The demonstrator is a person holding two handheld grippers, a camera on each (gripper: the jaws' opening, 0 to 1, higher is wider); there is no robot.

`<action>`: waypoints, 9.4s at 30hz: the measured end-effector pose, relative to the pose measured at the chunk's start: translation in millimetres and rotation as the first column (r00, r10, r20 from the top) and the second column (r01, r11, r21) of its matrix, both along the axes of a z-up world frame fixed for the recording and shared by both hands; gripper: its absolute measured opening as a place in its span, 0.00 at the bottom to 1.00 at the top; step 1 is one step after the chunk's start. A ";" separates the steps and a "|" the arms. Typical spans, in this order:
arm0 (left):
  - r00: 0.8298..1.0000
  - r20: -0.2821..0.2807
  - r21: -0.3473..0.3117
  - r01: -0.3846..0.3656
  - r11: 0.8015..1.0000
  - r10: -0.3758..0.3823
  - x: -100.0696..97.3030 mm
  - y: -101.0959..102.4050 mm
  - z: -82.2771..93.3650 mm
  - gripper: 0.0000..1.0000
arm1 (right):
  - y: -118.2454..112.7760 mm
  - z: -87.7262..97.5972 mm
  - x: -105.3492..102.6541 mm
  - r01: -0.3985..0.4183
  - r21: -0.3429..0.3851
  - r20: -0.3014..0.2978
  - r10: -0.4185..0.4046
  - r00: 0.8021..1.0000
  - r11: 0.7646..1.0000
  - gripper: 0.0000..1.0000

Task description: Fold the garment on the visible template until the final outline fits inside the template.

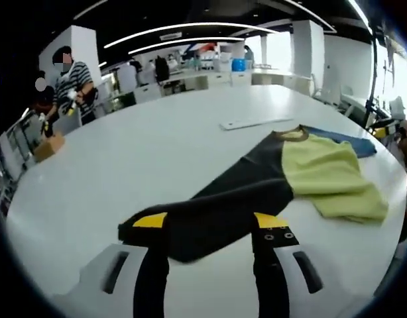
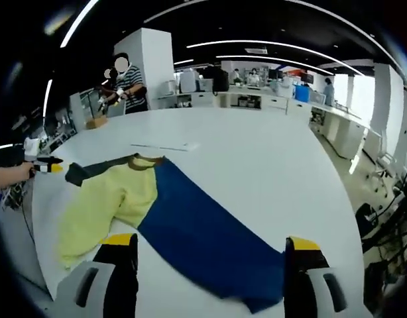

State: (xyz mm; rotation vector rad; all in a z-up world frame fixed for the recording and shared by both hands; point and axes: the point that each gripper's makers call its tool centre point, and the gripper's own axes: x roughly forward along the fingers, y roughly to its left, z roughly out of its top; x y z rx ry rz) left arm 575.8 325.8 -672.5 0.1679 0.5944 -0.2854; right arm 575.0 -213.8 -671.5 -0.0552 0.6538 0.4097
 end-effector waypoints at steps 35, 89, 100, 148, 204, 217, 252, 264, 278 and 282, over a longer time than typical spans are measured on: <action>0.935 0.014 -0.182 0.350 0.919 -0.354 -106.3 -183.9 -10.6 0.48 | 114.4 20.6 -107.9 -0.345 0.033 0.108 0.340 0.934 0.938 0.99; 0.799 -0.142 0.060 0.597 0.800 -0.585 -131.5 -294.7 -73.6 0.04 | 129.8 -7.5 -133.7 -0.356 0.058 0.074 0.351 0.933 0.933 0.97; 0.761 -0.059 0.029 0.648 0.761 -0.646 -122.5 -289.6 -31.3 0.02 | 131.7 -6.2 -133.7 -0.352 0.059 0.076 0.347 0.935 0.934 0.97; 0.919 -0.019 0.042 0.394 0.918 -0.393 87.6 -245.2 -20.4 0.02 | 134.9 -25.4 -109.2 -0.316 0.096 0.050 0.312 0.949 0.944 0.90; 0.866 0.005 -0.028 0.499 0.866 -0.499 -1.1 -262.3 -16.3 0.38 | 197.5 -17.1 -93.8 -0.417 0.084 0.146 0.403 0.904 0.905 0.65; 0.849 -0.013 0.066 0.528 0.846 -0.529 -11.1 -268.3 -34.2 0.36 | 235.1 -31.3 -83.4 -0.481 0.062 0.167 0.466 0.869 0.874 0.39; 0.918 0.006 -0.126 0.393 0.911 -0.396 -1.1 -240.8 -23.0 0.02 | 288.8 -66.4 -40.2 -0.500 0.014 0.169 0.491 0.855 0.866 0.13; 0.926 0.021 -0.149 0.375 0.915 -0.376 -0.4 -232.7 -13.5 0.01 | 295.4 -70.8 -30.7 -0.466 0.054 0.167 0.452 0.876 0.883 0.00; 0.946 0.078 -0.189 0.324 0.927 -0.315 0.5 -203.5 11.3 0.01 | 286.9 -39.2 -34.4 -0.445 0.143 0.189 0.417 0.889 0.884 0.00; 0.950 0.093 -0.193 0.310 0.931 -0.297 1.5 -192.8 20.7 0.01 | 276.6 -26.3 -35.4 -0.435 0.150 0.181 0.408 0.895 0.888 0.00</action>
